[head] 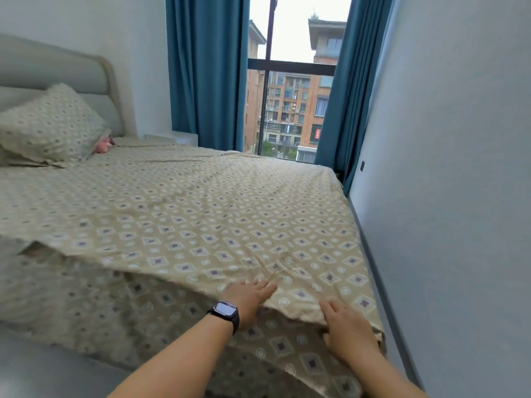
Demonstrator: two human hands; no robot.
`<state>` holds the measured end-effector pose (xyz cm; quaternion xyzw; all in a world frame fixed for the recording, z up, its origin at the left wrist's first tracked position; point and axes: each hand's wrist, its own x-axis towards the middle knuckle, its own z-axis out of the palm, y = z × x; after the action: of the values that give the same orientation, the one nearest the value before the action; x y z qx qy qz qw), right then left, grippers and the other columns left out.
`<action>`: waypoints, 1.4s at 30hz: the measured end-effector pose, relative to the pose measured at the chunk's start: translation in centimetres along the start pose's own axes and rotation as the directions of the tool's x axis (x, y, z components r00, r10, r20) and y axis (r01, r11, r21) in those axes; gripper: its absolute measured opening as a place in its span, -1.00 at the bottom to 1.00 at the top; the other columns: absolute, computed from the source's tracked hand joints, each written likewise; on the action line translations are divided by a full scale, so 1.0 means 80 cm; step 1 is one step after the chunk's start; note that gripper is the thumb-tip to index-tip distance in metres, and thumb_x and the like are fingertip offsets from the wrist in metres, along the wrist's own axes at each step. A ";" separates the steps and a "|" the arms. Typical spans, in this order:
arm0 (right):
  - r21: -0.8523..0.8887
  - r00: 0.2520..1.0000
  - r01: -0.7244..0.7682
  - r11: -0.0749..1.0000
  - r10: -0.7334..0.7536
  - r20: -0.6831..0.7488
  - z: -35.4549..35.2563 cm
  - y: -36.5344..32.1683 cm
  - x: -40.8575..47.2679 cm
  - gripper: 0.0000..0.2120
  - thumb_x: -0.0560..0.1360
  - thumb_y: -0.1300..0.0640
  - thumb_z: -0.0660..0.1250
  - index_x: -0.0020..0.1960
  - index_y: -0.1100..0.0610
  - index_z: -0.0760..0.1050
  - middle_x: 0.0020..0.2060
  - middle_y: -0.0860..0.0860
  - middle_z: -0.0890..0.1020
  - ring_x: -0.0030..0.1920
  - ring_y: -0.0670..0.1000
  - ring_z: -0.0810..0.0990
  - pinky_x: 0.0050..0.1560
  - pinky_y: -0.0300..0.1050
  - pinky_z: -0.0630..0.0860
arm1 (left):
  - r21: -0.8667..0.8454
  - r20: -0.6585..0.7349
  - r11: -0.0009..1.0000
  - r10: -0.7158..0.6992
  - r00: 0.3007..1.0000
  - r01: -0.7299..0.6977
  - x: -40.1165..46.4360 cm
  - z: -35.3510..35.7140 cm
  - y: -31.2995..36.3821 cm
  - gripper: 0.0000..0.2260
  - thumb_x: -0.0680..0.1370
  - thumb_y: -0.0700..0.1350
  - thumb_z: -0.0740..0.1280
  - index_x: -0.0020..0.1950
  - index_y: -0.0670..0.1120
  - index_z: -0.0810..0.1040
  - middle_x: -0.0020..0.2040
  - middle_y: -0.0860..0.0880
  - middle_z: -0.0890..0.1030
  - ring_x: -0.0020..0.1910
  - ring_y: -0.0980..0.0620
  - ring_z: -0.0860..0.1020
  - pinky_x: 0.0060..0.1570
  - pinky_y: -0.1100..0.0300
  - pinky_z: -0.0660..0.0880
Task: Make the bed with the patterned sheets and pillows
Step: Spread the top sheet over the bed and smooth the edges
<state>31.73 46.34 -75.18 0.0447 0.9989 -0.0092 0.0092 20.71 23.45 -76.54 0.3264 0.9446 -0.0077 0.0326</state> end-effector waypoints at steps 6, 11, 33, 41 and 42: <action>0.031 0.950 -0.140 0.990 0.143 -0.279 0.015 0.017 -0.015 -0.66 0.62 0.14 0.08 0.25 -0.14 0.51 0.14 -0.13 0.61 0.03 0.02 0.66 -0.10 -0.05 0.51 | -0.101 -0.098 0.995 0.000 0.995 -0.010 0.001 -0.012 -0.016 -0.47 0.63 -0.02 0.29 0.57 0.23 0.23 0.52 0.11 0.40 0.44 -0.05 0.44 0.34 0.08 0.42; 0.240 0.903 -0.152 0.959 0.233 -0.360 -0.016 0.004 0.007 -0.67 0.55 0.29 0.07 0.00 -0.05 0.52 0.06 -0.03 0.64 -0.03 0.11 0.61 -0.13 -0.04 0.44 | -0.059 -0.177 0.998 -0.002 0.984 -0.009 -0.013 -0.017 -0.007 -0.69 0.66 0.02 0.23 0.40 0.14 0.46 0.31 0.05 0.59 0.23 -0.09 0.56 0.13 0.01 0.53; 0.051 0.985 -0.064 0.997 0.055 0.162 -0.047 0.040 -0.025 -0.82 0.54 0.18 0.16 0.05 -0.02 0.47 0.06 0.00 0.55 0.05 0.01 0.55 0.04 -0.09 0.51 | 0.053 -0.397 0.995 0.101 0.912 -0.088 -0.056 -0.025 -0.030 -0.81 0.59 -0.13 0.25 0.18 0.03 0.54 0.01 0.02 0.59 -0.08 -0.03 0.53 -0.18 0.16 0.34; 0.006 0.960 0.014 1.000 -0.012 -0.279 -0.018 0.009 -0.012 -0.78 0.49 0.27 0.15 -0.07 -0.05 0.37 -0.08 -0.11 0.47 -0.06 -0.03 0.44 -0.07 -0.13 0.41 | 0.054 -0.488 0.976 -0.160 0.858 0.213 -0.075 -0.002 -0.078 -0.74 0.44 -0.32 0.38 0.03 -0.02 0.52 -0.10 0.01 0.56 -0.18 -0.05 0.51 -0.24 0.15 0.34; 0.027 0.958 0.009 1.000 -0.001 -0.288 -0.025 0.007 -0.012 -0.79 0.49 0.28 0.14 -0.08 -0.03 0.39 -0.10 -0.09 0.49 -0.09 -0.02 0.46 -0.13 -0.12 0.39 | 0.019 -0.495 0.977 -0.173 0.851 0.210 -0.075 -0.008 -0.076 -0.82 0.48 -0.31 0.36 -0.02 -0.05 0.51 -0.15 -0.01 0.55 -0.24 -0.06 0.47 -0.29 0.14 0.29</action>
<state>32.67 46.86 -73.18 0.0429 0.9895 -0.0165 -0.1367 21.62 15.02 -75.55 0.2226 0.9488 0.0378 -0.2210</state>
